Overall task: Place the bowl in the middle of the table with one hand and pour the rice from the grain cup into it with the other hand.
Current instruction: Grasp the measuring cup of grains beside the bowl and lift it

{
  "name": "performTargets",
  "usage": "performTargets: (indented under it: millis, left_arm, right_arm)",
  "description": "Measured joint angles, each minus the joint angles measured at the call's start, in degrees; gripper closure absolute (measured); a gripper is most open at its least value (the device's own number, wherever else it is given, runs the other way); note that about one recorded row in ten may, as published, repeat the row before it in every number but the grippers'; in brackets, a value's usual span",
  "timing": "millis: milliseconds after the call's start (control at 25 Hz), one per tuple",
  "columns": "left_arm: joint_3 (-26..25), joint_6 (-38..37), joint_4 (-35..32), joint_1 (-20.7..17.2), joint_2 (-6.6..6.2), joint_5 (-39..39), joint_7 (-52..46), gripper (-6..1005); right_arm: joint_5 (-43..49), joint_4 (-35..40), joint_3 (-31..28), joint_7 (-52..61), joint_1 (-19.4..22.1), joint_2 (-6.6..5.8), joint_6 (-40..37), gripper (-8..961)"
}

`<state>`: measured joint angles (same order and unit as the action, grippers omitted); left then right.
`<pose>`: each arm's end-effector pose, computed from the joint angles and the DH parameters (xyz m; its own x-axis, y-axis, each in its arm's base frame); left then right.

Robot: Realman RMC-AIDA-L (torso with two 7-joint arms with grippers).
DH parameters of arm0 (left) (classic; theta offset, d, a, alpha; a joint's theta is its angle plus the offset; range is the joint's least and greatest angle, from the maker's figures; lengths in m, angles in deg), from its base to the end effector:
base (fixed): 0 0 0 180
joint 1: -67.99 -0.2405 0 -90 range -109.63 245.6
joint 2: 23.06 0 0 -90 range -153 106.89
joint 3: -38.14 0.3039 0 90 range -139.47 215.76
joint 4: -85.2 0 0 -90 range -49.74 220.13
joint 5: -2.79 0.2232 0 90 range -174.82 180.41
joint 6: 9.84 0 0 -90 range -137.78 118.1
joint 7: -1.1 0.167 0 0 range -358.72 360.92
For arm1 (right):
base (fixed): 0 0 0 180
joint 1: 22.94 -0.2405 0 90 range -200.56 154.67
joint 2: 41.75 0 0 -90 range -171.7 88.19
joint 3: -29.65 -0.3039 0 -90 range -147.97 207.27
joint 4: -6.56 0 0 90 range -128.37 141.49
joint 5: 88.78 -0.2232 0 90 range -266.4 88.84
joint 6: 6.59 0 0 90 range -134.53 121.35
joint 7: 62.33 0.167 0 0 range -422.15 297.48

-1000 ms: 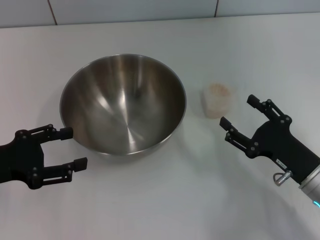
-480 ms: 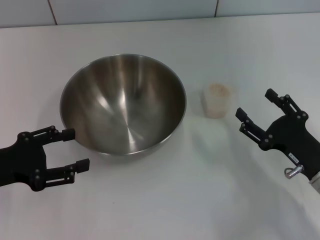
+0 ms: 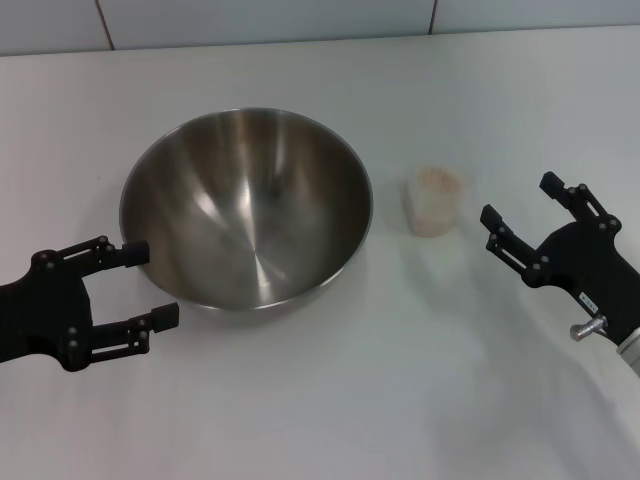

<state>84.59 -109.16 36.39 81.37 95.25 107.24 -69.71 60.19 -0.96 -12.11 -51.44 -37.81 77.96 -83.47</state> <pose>-0.3367 0.2829 -0.0083 0.8168 0.2095 0.5375 0.3645 -0.9096 -0.1994 0.3768 0.2835 -0.0925 0.7538 0.0088 -0.6570 -0.5889 -0.4344 -0.6815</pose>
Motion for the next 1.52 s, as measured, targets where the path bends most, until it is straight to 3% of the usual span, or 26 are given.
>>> performTargets:
  millis: [960, 1520]
  left_arm:
    - [0.28, -0.75, 0.22, -0.43, -0.09, 0.45, 0.13, 188]
    - [0.49, -1.20, 0.20, -0.75, -0.15, 0.60, -0.07, 188]
  right_arm:
    - [0.00, -0.18, -2.04, 0.29, -2.84, 0.00, 5.45, 127]
    - [0.01, -0.20, -3.50, 0.29, -2.41, 0.07, 6.64, 126]
